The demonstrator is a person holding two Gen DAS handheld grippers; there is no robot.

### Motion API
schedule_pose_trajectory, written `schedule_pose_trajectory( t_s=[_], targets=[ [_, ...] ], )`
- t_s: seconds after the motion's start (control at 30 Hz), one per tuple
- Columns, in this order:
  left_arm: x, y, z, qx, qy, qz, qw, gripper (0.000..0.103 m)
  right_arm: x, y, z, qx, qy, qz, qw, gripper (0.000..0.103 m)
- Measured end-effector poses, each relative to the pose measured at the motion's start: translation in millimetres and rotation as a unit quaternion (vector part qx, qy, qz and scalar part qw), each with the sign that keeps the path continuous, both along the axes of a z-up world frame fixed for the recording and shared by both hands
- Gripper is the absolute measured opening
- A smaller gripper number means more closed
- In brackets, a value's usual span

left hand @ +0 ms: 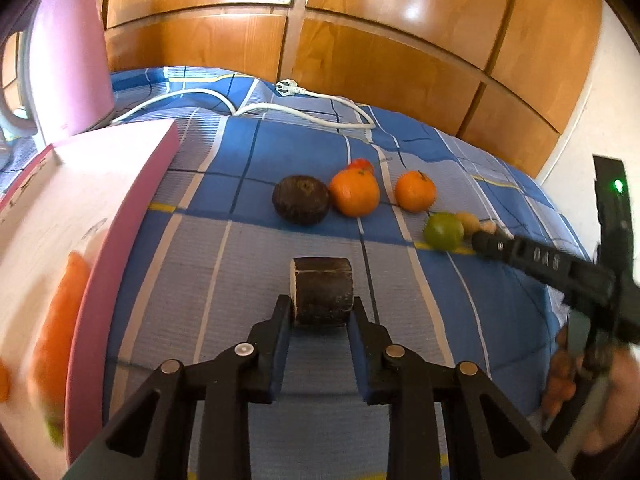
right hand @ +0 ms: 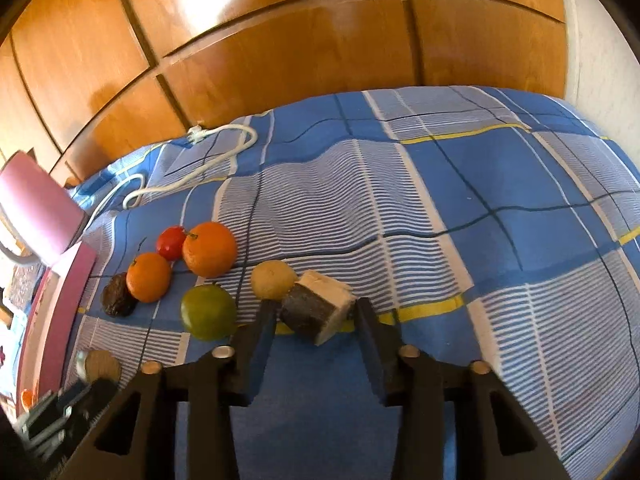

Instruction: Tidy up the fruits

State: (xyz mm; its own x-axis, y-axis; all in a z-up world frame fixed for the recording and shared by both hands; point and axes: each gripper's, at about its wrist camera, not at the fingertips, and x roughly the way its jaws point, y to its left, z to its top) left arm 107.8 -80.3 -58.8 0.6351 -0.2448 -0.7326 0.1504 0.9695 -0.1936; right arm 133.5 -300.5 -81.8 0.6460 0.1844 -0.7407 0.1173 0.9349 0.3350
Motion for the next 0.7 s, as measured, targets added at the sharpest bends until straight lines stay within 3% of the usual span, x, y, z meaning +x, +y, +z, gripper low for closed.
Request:
schedule_pose_trajectory(
  t_s=[0.1, 0.47, 0.7],
  targets=[
    [-14.1, 0.4, -1.0, 0.006, -0.008, -0.003, 0.9999, 0.028, -5.4, -4.3, 0.5, 0.017, -0.005, -0.002, 1.000, 0.036],
    [-29.6, 7.0, -3.7, -0.003, -0.018, 0.001, 0.9998, 0.027, -49.9, 31.5, 5.2, -0.023, -0.013, 0.025, 0.999, 0.037],
    [-39.1, 11.3, -3.8, -0.005, -0.020, -0.002, 0.9998, 0.027, -53.3, 32.8, 2.5, -0.019, -0.019, 0.024, 0.999, 0.037]
  ],
)
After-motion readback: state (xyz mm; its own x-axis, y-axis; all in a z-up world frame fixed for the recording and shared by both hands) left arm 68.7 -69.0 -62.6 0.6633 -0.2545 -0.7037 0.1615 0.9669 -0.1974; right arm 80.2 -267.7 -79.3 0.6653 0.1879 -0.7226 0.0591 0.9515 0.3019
